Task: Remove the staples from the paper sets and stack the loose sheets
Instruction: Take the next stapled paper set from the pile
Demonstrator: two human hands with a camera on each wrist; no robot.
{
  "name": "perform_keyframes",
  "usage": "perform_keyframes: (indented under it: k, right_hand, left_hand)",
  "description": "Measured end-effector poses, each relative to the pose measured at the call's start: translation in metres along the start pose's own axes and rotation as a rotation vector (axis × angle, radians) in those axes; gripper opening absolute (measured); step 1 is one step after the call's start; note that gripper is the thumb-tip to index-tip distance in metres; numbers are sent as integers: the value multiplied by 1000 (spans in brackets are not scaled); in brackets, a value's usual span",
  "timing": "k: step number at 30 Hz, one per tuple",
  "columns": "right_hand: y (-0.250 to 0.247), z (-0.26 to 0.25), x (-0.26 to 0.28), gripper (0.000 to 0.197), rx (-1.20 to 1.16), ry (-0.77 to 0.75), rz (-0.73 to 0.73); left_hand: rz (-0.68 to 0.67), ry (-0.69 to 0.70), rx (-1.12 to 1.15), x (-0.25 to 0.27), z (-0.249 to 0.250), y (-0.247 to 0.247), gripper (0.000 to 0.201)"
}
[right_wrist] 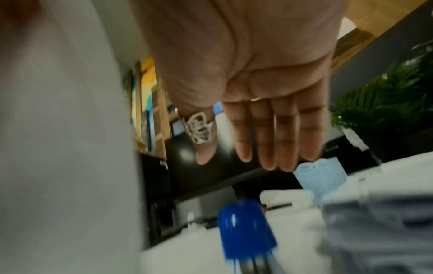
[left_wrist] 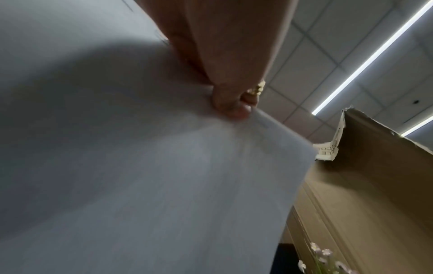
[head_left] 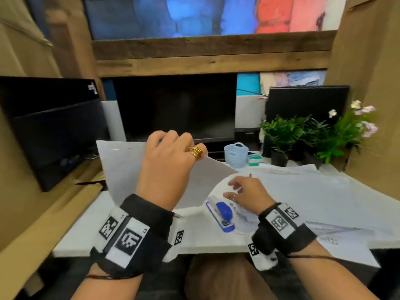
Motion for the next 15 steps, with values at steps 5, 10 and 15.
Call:
perform_keyframes:
  k: [5,10,15]
  right_hand:
    - [65,-5,-24,66,364,133,-394]
    - [85,-4,-29,44,368,189,-363]
    - [63,-9,-16,24,-172,215,-159]
  left_hand:
    - [-163,-92,7,13,-10,-20,47]
    - [-332,-220,189,29,-18,3,38]
    - [-501,-284,212,45,-17,31,38]
Point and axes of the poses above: each hand's wrist, its own x-axis away from the middle knuckle, its own y-axis out of the palm, z = x × y, the point moved 2 cm from there along -x, towards the middle knuckle, and after that the axes turned 10 degrees about x, right-handed, at the moved point
